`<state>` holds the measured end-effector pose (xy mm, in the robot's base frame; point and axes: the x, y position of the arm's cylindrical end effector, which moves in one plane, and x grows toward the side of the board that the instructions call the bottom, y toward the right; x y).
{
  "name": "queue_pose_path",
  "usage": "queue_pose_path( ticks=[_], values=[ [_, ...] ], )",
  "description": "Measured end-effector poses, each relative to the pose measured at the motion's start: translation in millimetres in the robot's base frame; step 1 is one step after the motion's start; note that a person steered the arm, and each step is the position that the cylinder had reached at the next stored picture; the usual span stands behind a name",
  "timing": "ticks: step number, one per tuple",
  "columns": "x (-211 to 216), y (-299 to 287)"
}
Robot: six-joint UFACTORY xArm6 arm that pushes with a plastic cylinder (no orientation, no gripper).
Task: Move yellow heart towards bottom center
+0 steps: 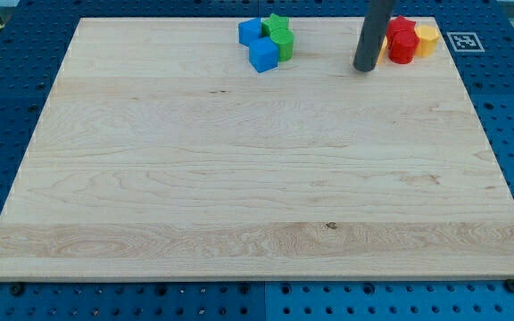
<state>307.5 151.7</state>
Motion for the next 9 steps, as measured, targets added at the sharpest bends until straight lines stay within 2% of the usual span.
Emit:
queue_pose_path(
  ticks=[3, 5, 6, 8, 9],
  values=[
    [-35, -38],
    [-74, -10],
    [-75, 3],
    [-15, -7],
    [-28, -14]
  ],
)
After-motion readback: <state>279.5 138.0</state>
